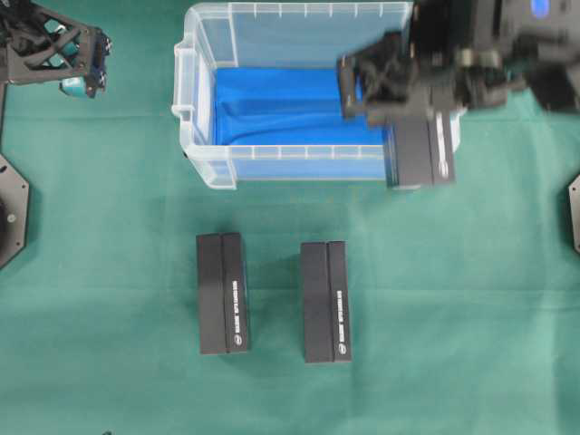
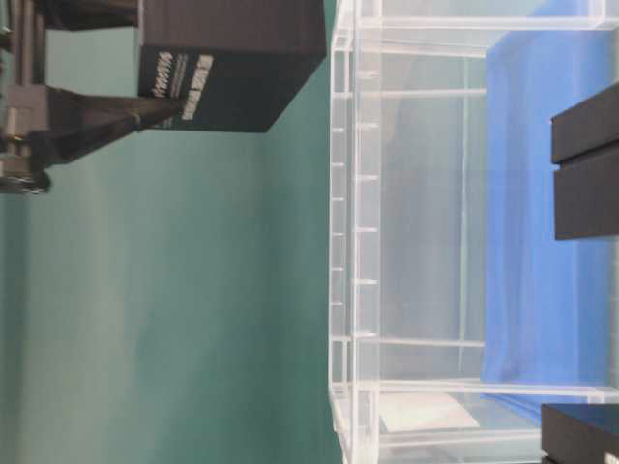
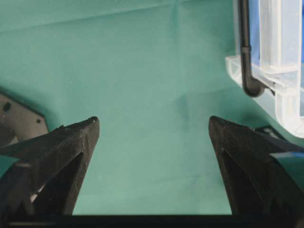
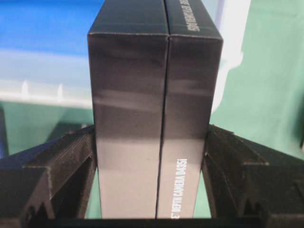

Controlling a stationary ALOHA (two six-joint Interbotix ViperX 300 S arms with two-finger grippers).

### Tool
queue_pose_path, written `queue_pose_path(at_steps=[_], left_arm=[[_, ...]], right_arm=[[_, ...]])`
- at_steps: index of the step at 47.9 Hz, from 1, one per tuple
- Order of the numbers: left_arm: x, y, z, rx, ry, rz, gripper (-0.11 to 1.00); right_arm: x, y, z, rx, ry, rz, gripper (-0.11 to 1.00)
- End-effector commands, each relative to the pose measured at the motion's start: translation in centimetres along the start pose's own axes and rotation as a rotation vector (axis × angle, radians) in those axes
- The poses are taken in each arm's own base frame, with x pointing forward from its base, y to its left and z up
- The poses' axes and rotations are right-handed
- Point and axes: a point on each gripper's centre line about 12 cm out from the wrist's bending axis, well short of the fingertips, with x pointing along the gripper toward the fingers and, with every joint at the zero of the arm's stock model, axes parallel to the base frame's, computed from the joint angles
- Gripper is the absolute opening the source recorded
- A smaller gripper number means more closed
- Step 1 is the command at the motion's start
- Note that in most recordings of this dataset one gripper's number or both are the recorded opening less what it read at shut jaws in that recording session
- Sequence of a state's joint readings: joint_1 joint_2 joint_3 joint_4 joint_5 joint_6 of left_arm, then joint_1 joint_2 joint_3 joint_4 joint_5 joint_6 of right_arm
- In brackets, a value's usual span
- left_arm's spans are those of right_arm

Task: Take out the box from the case.
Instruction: 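Carry the box forward and lower it right of the middle box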

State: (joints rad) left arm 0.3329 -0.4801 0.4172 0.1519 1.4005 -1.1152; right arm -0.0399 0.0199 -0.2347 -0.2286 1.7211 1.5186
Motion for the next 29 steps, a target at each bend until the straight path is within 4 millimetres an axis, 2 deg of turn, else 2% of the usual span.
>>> queue_pose_path(at_steps=[1,17,29], left_arm=[[-0.6,0.0,0.1,-0.003,-0.010,-0.022,0.96],[-0.6,0.1,0.1,-0.004,-0.008,-0.017,0.96],[-0.7,0.4,-0.1,-0.002,-0.008,-0.018,0.96]], right_arm=[[-2.3,-0.9,-1.3,0.006,-0.011,0.047,0.67],[-3.5,-1.2,-7.5,0.020,0.001,0.071,0.67],[-4.4,-2.3,-11.8,0.050,0.010,0.067,0.67]])
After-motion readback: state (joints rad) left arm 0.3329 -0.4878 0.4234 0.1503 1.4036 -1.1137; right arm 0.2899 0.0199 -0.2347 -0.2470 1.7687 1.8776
